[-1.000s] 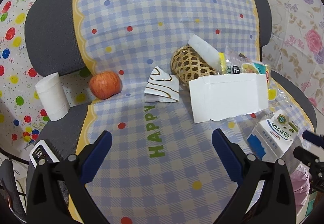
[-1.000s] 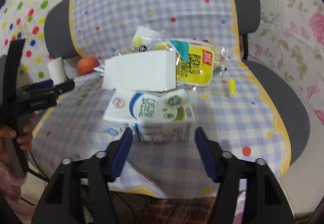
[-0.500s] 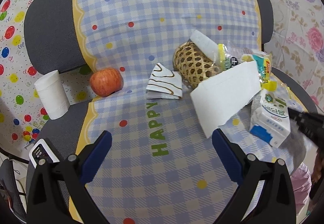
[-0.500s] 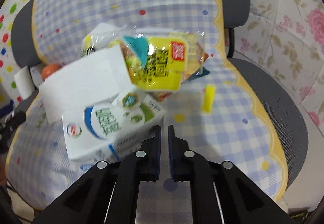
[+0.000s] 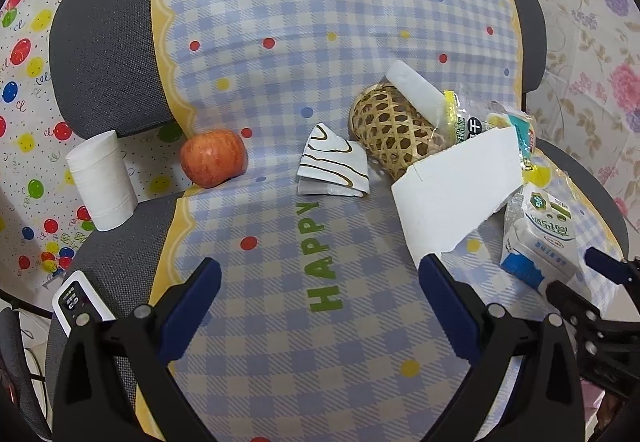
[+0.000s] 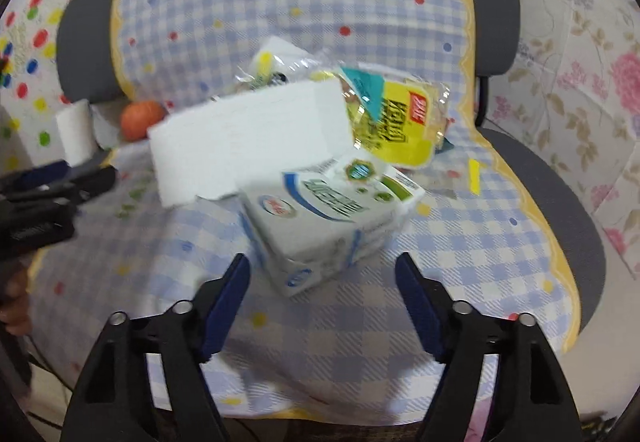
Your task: Collect trash
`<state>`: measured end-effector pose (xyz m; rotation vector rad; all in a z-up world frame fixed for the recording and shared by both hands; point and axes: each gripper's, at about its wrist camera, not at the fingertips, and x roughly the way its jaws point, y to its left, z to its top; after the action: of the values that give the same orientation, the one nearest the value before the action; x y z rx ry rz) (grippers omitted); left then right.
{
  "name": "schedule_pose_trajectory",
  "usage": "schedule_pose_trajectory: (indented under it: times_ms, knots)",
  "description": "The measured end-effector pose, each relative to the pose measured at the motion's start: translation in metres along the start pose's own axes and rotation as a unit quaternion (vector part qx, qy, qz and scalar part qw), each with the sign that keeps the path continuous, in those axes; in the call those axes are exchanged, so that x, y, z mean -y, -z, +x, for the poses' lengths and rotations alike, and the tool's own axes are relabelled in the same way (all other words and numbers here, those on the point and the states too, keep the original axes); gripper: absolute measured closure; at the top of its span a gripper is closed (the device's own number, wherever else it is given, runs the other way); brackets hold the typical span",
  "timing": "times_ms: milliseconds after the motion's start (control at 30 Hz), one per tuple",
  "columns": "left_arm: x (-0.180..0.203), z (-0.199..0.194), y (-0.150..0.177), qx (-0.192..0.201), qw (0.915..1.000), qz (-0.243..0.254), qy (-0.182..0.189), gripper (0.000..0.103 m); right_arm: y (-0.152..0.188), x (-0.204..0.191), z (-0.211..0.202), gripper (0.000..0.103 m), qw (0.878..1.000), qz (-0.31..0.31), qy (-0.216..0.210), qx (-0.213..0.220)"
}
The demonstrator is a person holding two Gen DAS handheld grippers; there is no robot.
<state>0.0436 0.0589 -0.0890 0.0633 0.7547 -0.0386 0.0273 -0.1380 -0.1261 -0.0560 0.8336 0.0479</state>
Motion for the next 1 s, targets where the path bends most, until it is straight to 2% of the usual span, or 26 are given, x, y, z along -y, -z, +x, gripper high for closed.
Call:
schedule_pose_trajectory:
  times_ms: [67,100,200,267,333,367,400,500,667,767,833,1000]
  knots:
    - [0.0,0.0,0.0,0.0,1.0,0.001,0.001,0.007,0.002,0.015,0.0,0.044,0.999,0.02,0.024,-0.008]
    - [0.0,0.001,0.0,0.0,1.0,0.0,0.001,0.007,0.003,0.026,-0.002,0.052,0.998,0.032,0.05,-0.009]
    - [0.004,0.003,0.0,-0.001,1.0,0.001,0.004,0.007,0.006,0.055,-0.008,0.055,0.992,0.067,0.106,-0.009]
    - [0.01,0.005,-0.001,-0.001,0.9999,0.009,0.007,0.007,0.008,0.069,-0.016,0.054,0.992,0.091,0.088,0.003]
    - [0.017,0.006,-0.001,0.002,0.9998,0.017,0.009,0.007,0.009,0.07,-0.023,0.046,0.994,0.101,0.035,0.019]
    - [0.021,0.007,-0.002,0.003,0.9996,0.024,0.01,0.007,0.009,0.067,-0.023,0.03,0.995,0.099,0.017,0.023]
    - [0.024,0.007,-0.003,0.004,0.9995,0.029,0.011,0.007,0.009,0.064,-0.023,0.019,0.995,0.094,0.009,0.025]
    - [0.031,0.012,-0.009,0.012,0.999,0.037,0.02,0.007,0.006,0.053,-0.015,0.018,0.997,0.07,0.025,0.025]
    - [0.037,0.039,-0.021,-0.007,0.9971,0.04,0.064,0.007,0.002,0.065,-0.015,0.018,0.995,0.094,0.019,0.032]
    - [0.042,0.057,-0.027,-0.021,0.9949,0.044,0.089,0.017,0.003,0.072,-0.015,0.018,0.995,0.098,0.016,0.028]
    - [0.046,0.066,-0.031,-0.025,0.9918,0.047,0.116,0.017,0.004,0.078,-0.013,0.018,0.994,0.103,0.011,0.026]
    - [0.057,0.082,-0.037,-0.045,0.9806,0.06,0.181,0.037,0.004,0.082,-0.008,0.018,0.995,0.102,0.011,0.021]
